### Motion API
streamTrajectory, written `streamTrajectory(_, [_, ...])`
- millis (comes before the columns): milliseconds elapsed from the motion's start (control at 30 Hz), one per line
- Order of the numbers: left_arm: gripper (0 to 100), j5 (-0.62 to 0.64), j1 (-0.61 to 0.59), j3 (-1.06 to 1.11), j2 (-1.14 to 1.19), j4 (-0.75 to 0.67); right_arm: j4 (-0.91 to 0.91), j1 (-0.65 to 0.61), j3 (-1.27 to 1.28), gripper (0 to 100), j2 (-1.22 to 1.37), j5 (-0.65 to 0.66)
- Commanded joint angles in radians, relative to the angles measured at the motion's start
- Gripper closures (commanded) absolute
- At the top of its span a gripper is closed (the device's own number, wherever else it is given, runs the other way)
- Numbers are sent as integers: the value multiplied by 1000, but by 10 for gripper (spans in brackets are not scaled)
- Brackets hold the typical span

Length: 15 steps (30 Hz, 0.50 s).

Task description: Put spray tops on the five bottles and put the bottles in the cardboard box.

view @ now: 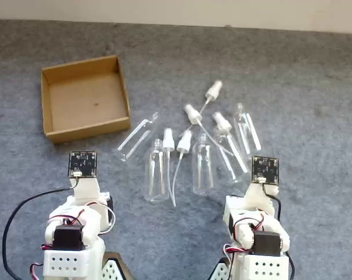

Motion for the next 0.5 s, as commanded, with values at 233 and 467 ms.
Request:
streamTrajectory(233, [993,-86,-8,-41,-15,-2,4,12,170,993,-8,-9])
streamTrajectory(467, [993,-427,-5,-128,-15,-160,4,12,170,993,-8,-9])
